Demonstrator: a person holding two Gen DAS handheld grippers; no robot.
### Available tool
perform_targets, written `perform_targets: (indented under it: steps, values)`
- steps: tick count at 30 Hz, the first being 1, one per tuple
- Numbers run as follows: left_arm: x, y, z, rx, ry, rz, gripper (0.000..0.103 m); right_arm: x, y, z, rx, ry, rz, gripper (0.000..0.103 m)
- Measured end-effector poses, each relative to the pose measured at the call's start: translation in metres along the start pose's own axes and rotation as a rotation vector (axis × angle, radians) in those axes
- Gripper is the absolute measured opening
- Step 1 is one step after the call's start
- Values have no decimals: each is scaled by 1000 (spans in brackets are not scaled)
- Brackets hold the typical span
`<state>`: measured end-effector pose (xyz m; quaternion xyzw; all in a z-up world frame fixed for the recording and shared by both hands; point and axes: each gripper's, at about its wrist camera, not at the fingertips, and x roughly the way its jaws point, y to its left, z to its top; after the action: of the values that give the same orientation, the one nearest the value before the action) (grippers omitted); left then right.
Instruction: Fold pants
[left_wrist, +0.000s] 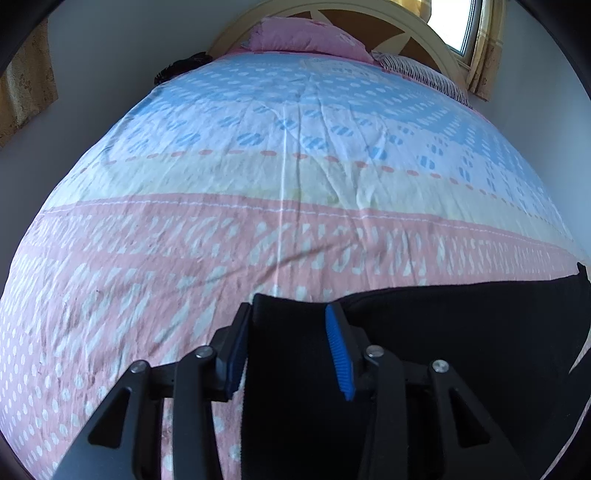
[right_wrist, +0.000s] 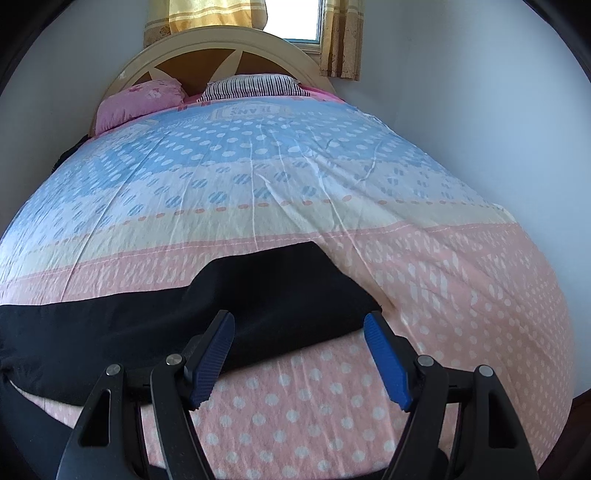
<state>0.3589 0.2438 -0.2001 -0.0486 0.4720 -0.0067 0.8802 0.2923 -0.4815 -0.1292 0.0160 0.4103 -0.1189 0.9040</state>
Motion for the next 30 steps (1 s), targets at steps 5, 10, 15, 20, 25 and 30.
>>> perform_targets:
  steps: [5, 10, 15, 20, 25, 30]
  values:
    - [-5, -4, 2, 24, -9, -14, 14, 22, -14, 20, 31, 21, -19, 64]
    - [-8, -11, -1, 61, -24, 4, 13, 46, -19, 41, 38, 29, 6, 64]
    - [-4, -9, 1, 51, -17, 37, 22, 81, -27, 59, 60, 84, 18, 64]
    - [-1, -7, 3, 29, -18, 55, 32, 120, -37, 66, 107, 153, 46, 64]
    - [1, -7, 4, 37, 0, 53, 31, 145, -36, 63, 129, 217, 153, 64]
    - [1, -9, 5, 23, 21, 14, 16, 144, -24, 55, 72, 209, 163, 17]
